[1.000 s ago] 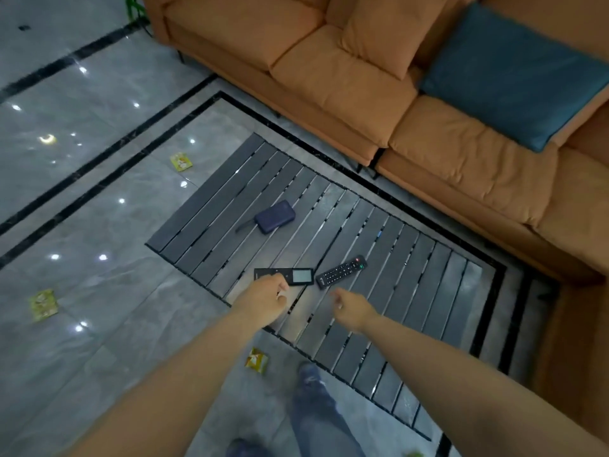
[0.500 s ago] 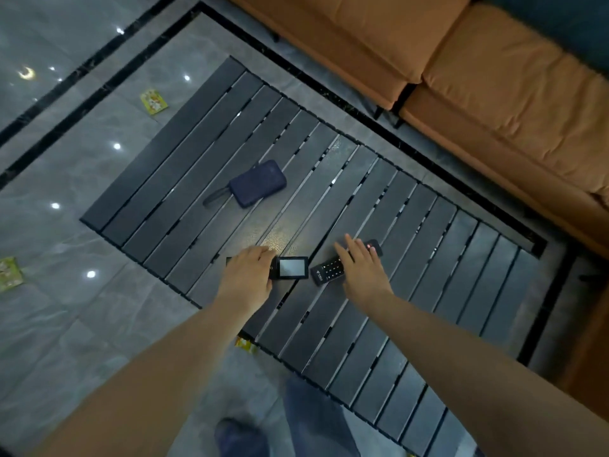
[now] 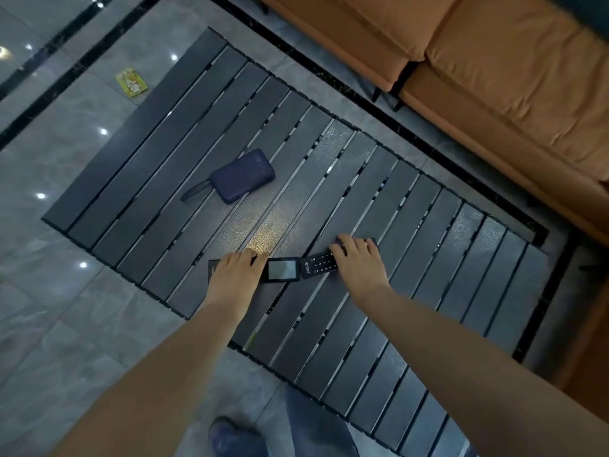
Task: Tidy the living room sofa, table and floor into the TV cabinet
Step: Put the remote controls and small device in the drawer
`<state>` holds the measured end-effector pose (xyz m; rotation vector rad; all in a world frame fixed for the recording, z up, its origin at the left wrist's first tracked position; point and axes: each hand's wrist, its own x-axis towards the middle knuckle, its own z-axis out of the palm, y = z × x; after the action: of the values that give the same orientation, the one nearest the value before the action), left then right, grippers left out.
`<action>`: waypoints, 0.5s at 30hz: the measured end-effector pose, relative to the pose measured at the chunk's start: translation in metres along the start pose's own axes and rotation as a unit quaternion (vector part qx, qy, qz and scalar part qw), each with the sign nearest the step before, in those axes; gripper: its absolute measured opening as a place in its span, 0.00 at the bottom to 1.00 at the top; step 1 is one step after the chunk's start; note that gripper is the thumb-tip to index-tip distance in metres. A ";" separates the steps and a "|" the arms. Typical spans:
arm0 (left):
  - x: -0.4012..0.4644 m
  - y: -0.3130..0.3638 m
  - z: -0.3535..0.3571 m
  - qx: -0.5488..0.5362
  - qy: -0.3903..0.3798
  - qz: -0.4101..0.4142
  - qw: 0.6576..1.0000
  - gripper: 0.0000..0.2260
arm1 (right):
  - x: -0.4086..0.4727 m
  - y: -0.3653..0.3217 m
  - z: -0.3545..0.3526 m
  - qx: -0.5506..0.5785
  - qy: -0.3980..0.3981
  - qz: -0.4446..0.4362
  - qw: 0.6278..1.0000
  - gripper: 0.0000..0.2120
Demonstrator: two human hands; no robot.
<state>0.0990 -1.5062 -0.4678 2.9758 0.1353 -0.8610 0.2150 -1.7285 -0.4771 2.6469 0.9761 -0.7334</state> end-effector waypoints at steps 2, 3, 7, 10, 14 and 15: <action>0.002 0.001 -0.003 0.015 -0.002 0.006 1.000 0.45 | 0.002 0.000 0.003 -0.010 0.009 0.018 1.000 0.34; 0.002 0.001 -0.003 0.023 -0.005 0.006 1.000 0.43 | 0.003 0.000 0.002 -0.007 0.023 0.030 0.999 0.31; -0.009 -0.001 -0.007 0.013 0.000 -0.024 1.000 0.32 | 0.000 -0.002 -0.006 0.058 0.048 0.058 0.995 0.20; -0.024 -0.012 -0.019 -0.046 -0.008 -0.050 0.998 0.31 | -0.003 -0.008 -0.022 0.144 0.039 0.076 0.986 0.19; -0.044 -0.027 -0.043 -0.176 -0.011 -0.121 0.977 0.30 | -0.007 -0.020 -0.049 0.195 0.023 0.061 0.979 0.18; -0.052 -0.031 -0.051 -0.208 -0.010 -0.144 0.967 0.30 | -0.008 -0.025 -0.059 0.197 0.020 0.049 0.979 0.18</action>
<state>0.0798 -1.4756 -0.3972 2.5851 0.6731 -0.7689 0.2158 -1.6920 -0.4234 3.0319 0.7660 -0.9357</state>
